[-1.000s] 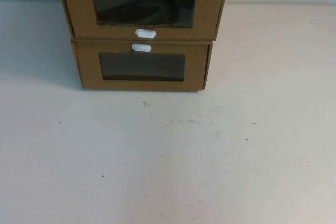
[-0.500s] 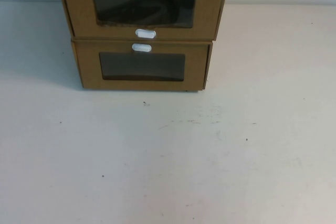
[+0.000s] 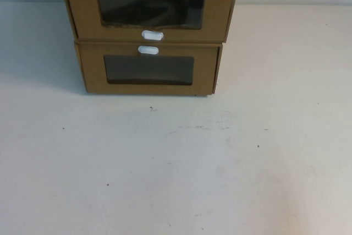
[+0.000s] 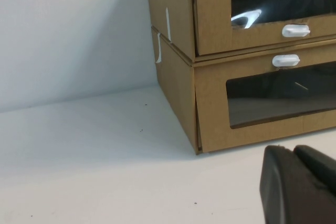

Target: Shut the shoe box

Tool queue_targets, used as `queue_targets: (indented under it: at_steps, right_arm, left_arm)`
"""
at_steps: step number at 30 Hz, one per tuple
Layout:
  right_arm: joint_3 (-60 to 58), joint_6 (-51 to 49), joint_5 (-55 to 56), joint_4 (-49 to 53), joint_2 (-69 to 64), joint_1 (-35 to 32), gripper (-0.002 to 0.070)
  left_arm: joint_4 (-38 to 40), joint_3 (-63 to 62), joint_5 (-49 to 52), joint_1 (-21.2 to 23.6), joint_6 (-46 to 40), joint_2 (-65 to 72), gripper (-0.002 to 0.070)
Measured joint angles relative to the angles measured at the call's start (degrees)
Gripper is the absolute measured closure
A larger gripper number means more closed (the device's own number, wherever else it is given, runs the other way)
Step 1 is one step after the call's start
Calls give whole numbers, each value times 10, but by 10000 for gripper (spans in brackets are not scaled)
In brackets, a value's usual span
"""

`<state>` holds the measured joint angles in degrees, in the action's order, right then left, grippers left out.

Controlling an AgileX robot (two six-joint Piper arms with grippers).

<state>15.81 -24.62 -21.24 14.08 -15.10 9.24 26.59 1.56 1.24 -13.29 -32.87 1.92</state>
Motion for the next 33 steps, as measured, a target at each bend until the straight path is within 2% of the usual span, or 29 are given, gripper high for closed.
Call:
queue_targets:
  at_steps: [3, 7, 18, 20, 25, 33]
  right_arm:
    - [-48, 0, 7, -7, 75, -32, 687]
    - [-78, 0, -4, -21, 150, -39, 687]
    - [-95, 6, -1, -27, 158, -41, 687]
    - [-100, 48, 8, -51, 159, -41, 687]
    - [-118, 258, 20, -199, 159, -41, 687]
    - [-173, 312, 28, -232, 159, -42, 687]
  left_arm:
    - [0, 0, 0, 0, 0, 0, 680]
    - [0, 0, 0, 0, 0, 0, 680]
    - [0, 0, 0, 0, 0, 0, 680]
    - [0, 0, 0, 0, 0, 0, 680]
    - [0, 0, 0, 0, 0, 0, 680]
    - [0, 0, 0, 0, 0, 0, 680]
